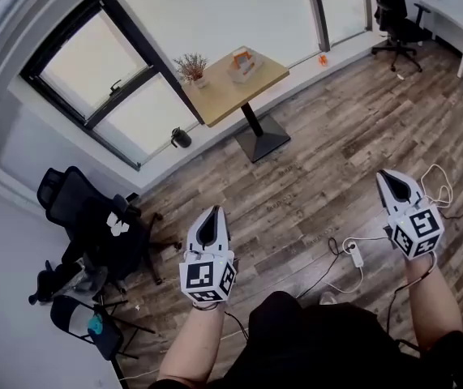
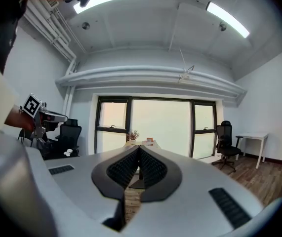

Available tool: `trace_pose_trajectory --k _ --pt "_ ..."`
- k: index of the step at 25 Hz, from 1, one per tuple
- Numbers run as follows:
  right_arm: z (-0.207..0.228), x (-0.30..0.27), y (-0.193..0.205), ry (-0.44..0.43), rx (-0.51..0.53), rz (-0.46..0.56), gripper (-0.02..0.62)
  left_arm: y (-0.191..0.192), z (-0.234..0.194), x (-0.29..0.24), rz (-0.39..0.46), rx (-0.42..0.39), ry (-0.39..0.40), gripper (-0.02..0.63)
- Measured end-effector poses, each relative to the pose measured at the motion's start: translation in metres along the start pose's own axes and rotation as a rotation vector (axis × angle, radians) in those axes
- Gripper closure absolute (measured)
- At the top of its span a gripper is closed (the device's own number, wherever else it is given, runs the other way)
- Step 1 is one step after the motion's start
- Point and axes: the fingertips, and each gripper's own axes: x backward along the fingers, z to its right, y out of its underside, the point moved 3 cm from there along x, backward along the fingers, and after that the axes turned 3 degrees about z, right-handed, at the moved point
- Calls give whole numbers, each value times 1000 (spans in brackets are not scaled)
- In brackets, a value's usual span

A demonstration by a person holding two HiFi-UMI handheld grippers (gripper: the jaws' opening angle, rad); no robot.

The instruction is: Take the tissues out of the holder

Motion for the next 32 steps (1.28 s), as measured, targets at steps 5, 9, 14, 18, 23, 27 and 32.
trace_pose_trajectory --k 5,9,14,18,23,27,32 --pt "22 -7 18 -16 -82 3 591 17 20 -9 -55 -8 2 601" --pt "32 -24 25 -16 -85 -7 591 17 10 -36 -50 17 -5 601" --pt "53 -54 32 22 -99 -25 591 11 -2 -95 1 8 33 601" --pt "71 -82 29 45 -95 -49 591 7 -22 -140 18 12 31 601" --pt "85 -133 19 82 -105 -48 591 6 -60 -199 2 5 40 601" --pt "89 -181 14 95 -104 -53 591 3 -91 -244 8 -7 57 601" --pt "86 -242 11 104 -90 -75 591 13 -133 -290 5 6 64 601"
